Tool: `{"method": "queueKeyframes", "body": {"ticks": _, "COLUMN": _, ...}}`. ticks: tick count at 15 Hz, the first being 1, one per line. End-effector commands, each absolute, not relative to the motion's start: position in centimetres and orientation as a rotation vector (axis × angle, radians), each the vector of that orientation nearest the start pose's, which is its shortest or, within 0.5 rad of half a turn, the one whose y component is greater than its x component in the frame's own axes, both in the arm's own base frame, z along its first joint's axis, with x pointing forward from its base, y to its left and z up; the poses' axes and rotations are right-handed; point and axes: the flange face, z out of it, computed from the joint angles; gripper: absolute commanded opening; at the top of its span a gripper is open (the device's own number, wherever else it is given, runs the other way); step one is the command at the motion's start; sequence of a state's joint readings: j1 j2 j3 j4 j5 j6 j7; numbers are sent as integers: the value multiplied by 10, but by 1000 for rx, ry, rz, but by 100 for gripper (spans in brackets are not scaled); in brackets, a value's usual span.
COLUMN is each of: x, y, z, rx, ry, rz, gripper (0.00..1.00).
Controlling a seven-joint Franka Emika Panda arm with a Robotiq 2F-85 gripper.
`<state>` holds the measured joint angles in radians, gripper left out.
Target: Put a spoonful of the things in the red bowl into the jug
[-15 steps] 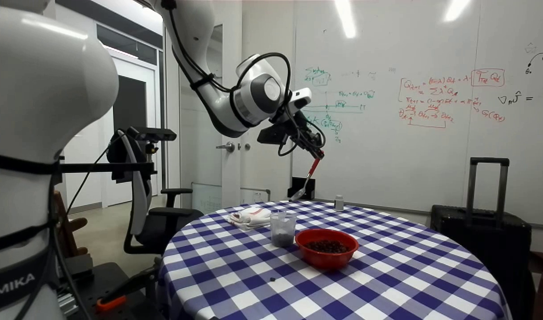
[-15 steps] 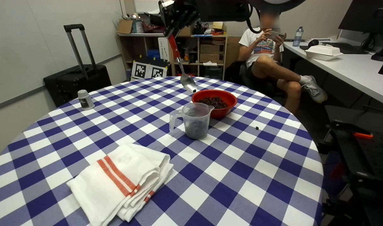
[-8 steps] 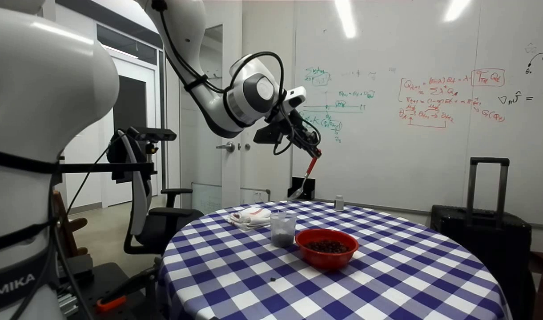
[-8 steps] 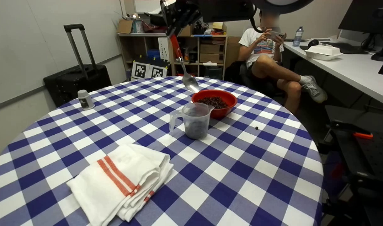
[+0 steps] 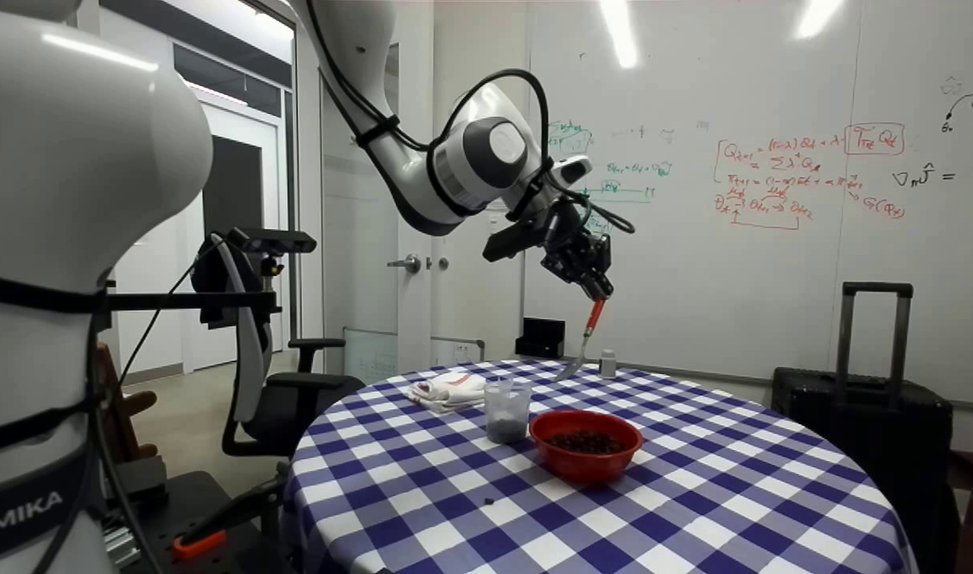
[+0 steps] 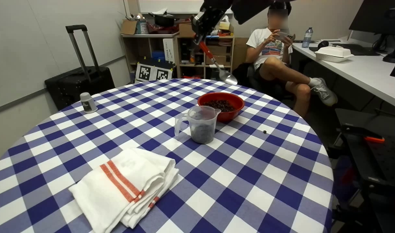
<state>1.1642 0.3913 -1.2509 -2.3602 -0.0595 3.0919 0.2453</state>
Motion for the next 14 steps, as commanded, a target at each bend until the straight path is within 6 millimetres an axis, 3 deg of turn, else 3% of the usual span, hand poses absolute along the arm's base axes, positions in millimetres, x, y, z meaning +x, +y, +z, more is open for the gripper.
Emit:
{"method": "queueKeyframes", "body": {"ticks": 1, "x": 552, "y": -79, "z": 346, "rx": -3407, "ry": 89, "rz": -890, "gripper": 5}}
{"method": "queueKeyframes", "body": {"ticks": 4, "x": 546, "y": -118, "z": 337, "rx": -3468, "ry": 50, "rz": -805, "gripper": 5}}
{"method": "queueKeyframes", "body": {"ticks": 6, "x": 543, "y": -139, "z": 318, "rx": -3506, "ry": 10, "rz": -714, "gripper": 5}}
{"method": "queueKeyframes", "body": {"ticks": 14, "x": 541, "y": -197, "z": 214, "rx": -3560, "ry": 26, "rz": -265, "gripper": 5}}
